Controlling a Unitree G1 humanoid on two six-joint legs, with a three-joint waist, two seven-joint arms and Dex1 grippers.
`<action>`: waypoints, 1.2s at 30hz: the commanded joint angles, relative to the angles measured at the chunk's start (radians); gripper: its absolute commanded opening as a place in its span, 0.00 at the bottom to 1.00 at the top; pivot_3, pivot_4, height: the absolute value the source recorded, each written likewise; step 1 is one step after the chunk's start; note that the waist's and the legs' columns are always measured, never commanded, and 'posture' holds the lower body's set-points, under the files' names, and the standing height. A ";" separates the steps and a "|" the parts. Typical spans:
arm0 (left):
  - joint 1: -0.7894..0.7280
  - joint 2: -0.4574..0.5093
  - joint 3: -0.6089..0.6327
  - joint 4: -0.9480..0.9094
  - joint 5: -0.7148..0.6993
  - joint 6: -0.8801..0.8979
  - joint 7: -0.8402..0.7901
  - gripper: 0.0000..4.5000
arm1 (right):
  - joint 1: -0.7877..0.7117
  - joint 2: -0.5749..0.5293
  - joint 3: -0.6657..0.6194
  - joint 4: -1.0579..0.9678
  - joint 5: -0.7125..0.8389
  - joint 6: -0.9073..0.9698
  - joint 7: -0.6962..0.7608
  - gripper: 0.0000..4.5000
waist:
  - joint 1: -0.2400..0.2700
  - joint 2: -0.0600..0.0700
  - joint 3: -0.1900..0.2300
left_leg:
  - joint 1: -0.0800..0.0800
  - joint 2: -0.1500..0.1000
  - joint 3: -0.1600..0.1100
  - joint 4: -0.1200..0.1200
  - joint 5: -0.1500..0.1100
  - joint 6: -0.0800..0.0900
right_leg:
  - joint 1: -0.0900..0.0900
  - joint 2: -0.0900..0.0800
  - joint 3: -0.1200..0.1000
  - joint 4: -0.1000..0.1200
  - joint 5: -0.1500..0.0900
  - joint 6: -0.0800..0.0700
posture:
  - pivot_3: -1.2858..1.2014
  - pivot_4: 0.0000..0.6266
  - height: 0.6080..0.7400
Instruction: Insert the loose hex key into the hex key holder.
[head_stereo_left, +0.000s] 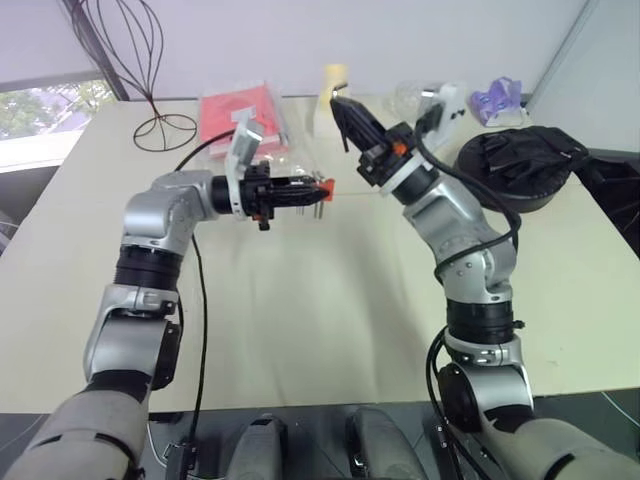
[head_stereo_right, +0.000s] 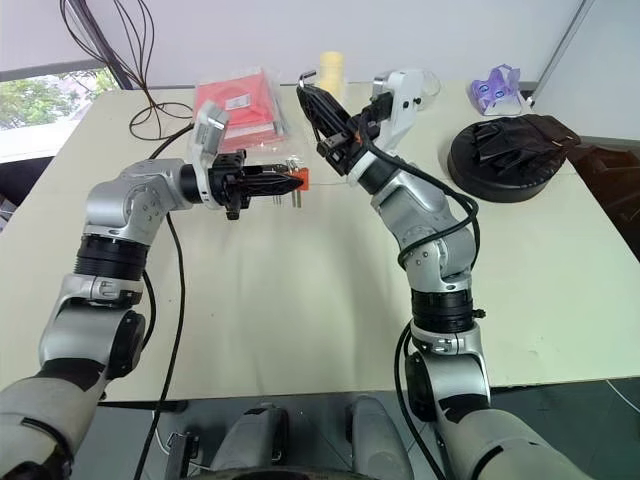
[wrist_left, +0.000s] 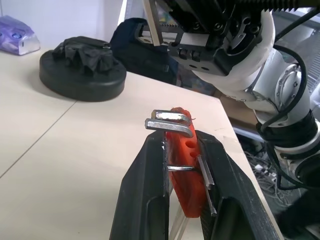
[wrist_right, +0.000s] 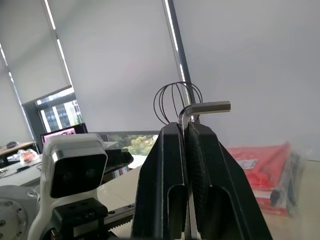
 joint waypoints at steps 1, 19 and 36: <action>-0.050 -0.027 0.045 -0.005 -0.035 -0.006 0.031 0.05 | -0.015 0.019 0.002 -0.045 0.025 -0.007 -0.003 0.01 | 0.000 0.000 0.000 | 0.000 0.000 0.000 0.000 0.000 0.000 | 0.000 0.000 0.000 0.000 0.000 0.000 | 0.52 0.24 1.00; -0.087 -0.040 0.071 0.044 -0.051 -0.003 0.050 0.05 | -0.010 0.024 -0.004 -0.051 0.023 -0.011 -0.011 0.01 | -0.001 0.000 0.000 | 0.000 0.000 0.000 0.000 0.000 0.000 | 0.000 0.000 0.000 0.000 0.000 0.000 | 0.52 0.24 1.00; -0.096 -0.049 0.086 0.055 -0.062 -0.015 0.075 0.05 | -0.008 0.027 0.004 -0.041 0.017 -0.018 -0.003 0.01 | -0.001 0.000 0.000 | 0.000 0.000 0.000 0.000 0.000 0.000 | 0.000 0.000 0.000 0.000 0.000 0.000 | 0.52 0.24 1.00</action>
